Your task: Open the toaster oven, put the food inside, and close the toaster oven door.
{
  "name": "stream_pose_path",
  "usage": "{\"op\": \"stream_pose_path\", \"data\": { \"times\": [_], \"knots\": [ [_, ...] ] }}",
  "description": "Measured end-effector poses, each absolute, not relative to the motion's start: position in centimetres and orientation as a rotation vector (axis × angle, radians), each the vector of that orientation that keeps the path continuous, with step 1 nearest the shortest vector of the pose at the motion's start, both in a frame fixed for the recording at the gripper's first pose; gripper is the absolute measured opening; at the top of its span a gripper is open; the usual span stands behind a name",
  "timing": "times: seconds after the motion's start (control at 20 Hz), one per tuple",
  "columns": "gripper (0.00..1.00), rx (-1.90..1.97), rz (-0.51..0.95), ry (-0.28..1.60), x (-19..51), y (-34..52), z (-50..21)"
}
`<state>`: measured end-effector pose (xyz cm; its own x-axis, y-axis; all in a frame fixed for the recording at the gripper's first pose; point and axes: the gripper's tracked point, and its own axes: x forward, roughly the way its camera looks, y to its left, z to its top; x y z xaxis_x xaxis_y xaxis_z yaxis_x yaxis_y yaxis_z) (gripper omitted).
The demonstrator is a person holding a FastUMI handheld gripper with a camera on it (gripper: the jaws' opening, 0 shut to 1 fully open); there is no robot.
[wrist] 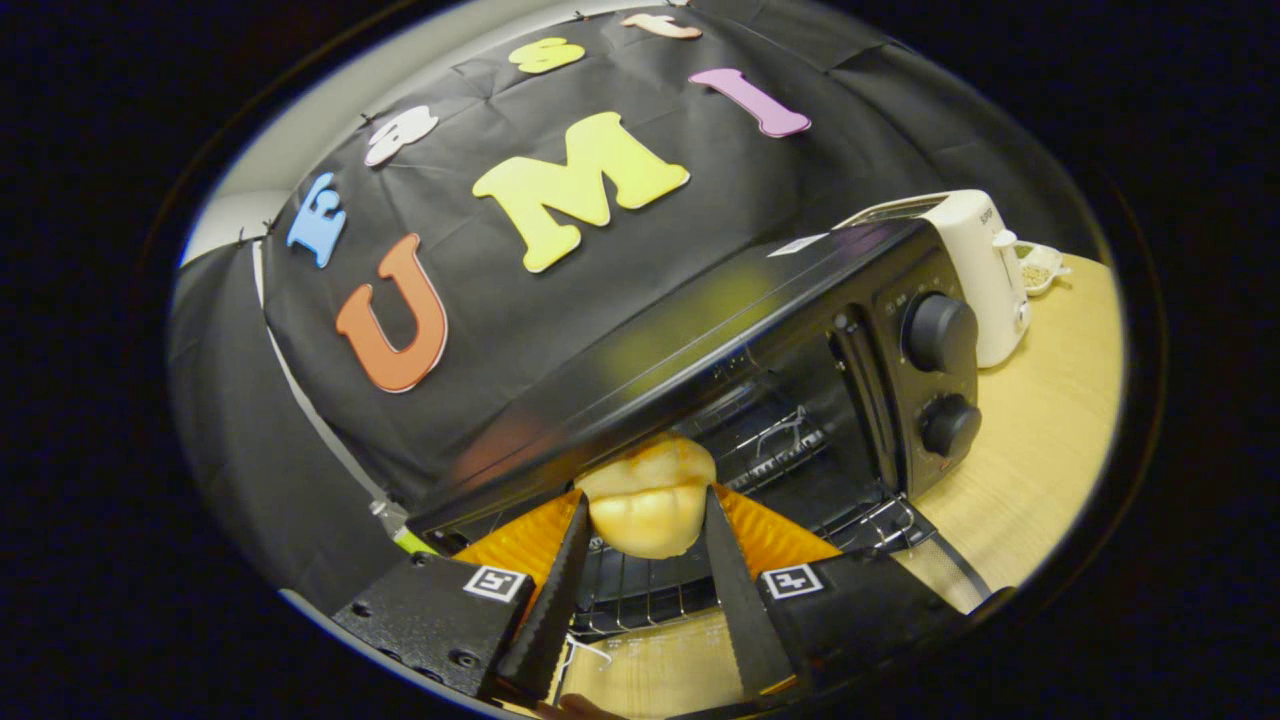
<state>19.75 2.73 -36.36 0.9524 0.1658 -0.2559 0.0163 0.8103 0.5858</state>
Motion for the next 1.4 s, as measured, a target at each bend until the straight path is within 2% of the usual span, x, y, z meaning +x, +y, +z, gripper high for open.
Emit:
{"op": "stream_pose_path", "data": {
  "times": [0.25, 0.35, 0.45, 0.85, 1.15, 1.4],
  "knots": [
    [0.72, 0.591, 0.099, 0.29, 20.6, 3.1, -36.9],
    [0.89, 0.568, 0.084, 0.294, 20.6, 2.4, -37.1],
    [1.0, 0.5, 0.099, 0.27, 19.8, 1.9, -36.3],
    [1.0, 0.405, 0.145, 0.316, 15.5, 1.9, -36.8],
    [1.0, 0.24, 0.269, 0.409, 9.7, 3.0, -38.9],
    [1.0, 0.093, 0.281, 0.395, 4.7, 2.9, -39.1]
  ]
}}
